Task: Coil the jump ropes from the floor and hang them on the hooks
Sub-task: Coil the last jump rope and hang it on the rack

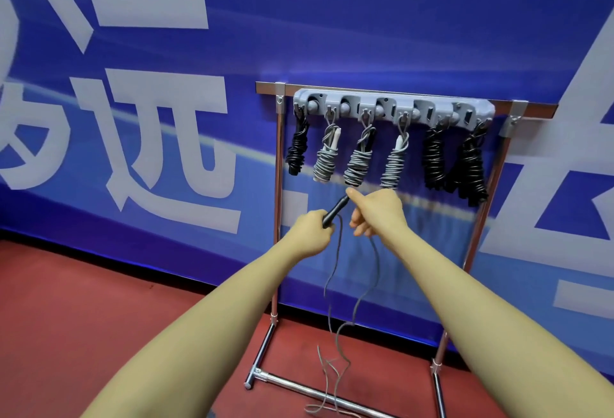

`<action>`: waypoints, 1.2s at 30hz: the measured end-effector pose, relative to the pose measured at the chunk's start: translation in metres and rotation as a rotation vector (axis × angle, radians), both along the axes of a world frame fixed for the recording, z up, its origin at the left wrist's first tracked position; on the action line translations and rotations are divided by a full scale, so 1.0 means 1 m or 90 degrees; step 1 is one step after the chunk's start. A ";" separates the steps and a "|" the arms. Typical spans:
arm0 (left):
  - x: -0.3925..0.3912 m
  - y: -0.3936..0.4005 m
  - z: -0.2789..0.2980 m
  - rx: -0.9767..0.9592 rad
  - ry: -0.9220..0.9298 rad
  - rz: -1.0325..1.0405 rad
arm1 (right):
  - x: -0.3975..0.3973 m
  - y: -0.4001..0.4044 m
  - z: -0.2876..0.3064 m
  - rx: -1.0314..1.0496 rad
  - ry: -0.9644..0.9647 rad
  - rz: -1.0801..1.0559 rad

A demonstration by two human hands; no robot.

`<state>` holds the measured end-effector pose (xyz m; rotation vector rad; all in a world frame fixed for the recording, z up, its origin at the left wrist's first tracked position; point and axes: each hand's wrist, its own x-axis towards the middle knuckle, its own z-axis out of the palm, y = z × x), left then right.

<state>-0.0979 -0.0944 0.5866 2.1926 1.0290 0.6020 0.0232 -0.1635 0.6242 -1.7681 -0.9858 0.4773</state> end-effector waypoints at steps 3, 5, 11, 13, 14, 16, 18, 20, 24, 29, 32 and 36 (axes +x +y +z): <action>-0.006 0.006 0.000 0.133 0.111 0.019 | 0.002 0.005 -0.004 0.072 -0.197 -0.082; -0.010 0.007 0.005 0.253 0.176 0.022 | 0.006 0.010 -0.008 0.100 -0.186 0.010; -0.025 0.014 0.019 0.374 0.184 -0.019 | 0.005 0.005 -0.013 0.051 0.119 0.269; -0.025 0.011 0.018 0.360 0.153 -0.023 | 0.003 0.008 -0.014 0.126 0.186 0.273; -0.023 0.010 0.016 0.349 0.134 -0.021 | 0.002 0.010 -0.014 0.154 0.224 0.270; -0.020 0.006 0.014 0.302 0.089 -0.018 | 0.001 0.010 -0.013 0.165 0.253 0.277; -0.016 0.003 0.013 0.237 0.047 -0.028 | -0.002 0.008 -0.015 0.154 0.210 0.278; -0.012 0.001 0.012 0.189 0.020 -0.043 | -0.003 0.006 -0.016 0.168 0.179 0.262; -0.006 -0.002 0.016 0.106 0.021 -0.064 | -0.001 0.001 -0.013 0.228 0.111 0.196; -0.003 -0.006 0.023 0.032 -0.037 -0.133 | 0.000 -0.003 -0.006 0.276 0.108 0.172; -0.003 -0.011 0.024 0.018 -0.096 -0.113 | 0.001 -0.004 -0.001 0.269 0.152 0.186; -0.004 -0.008 0.018 0.095 -0.082 -0.034 | 0.006 -0.005 -0.001 0.249 0.196 0.224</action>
